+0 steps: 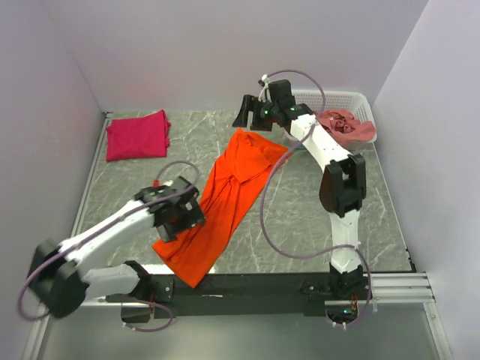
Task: Fold and stack the t-shirts
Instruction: Fold the tshirt
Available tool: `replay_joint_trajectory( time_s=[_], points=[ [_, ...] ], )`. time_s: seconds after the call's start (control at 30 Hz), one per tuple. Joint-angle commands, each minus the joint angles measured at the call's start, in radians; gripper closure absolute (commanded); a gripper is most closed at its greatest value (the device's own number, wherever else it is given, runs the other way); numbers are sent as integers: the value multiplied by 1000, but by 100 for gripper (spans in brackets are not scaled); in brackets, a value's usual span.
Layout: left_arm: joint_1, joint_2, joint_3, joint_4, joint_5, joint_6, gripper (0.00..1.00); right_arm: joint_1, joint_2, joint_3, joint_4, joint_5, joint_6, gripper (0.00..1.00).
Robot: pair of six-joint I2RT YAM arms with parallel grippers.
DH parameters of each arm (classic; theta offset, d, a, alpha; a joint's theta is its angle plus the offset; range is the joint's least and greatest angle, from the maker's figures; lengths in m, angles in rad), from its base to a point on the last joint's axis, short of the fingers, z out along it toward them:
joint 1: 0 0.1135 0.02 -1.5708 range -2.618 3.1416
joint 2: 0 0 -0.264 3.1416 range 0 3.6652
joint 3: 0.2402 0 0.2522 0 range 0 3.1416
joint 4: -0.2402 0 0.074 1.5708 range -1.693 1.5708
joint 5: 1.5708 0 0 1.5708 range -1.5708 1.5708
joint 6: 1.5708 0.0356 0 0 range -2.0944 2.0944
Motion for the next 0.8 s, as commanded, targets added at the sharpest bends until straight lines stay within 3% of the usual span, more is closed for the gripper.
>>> replay_joint_trajectory(
  time_s=[0.0, 0.1, 0.23, 0.63, 0.77],
  points=[
    [-70, 125, 11, 2, 28, 143, 1, 71, -87, -164, -168, 190, -58, 13],
    [-126, 200, 53, -9, 14, 191, 1, 91, -139, -309, -153, 255, -18, 13],
    [-128, 249, 36, 14, 6, 240, 1, 92, -103, -352, -145, 255, -6, 13],
    [-134, 416, -33, 186, 148, 292, 1, 65, 215, -56, -272, 279, -39, 13],
    [-152, 468, -21, 293, 213, 268, 1, 57, 356, 213, -323, 259, -64, 13]
  ],
)
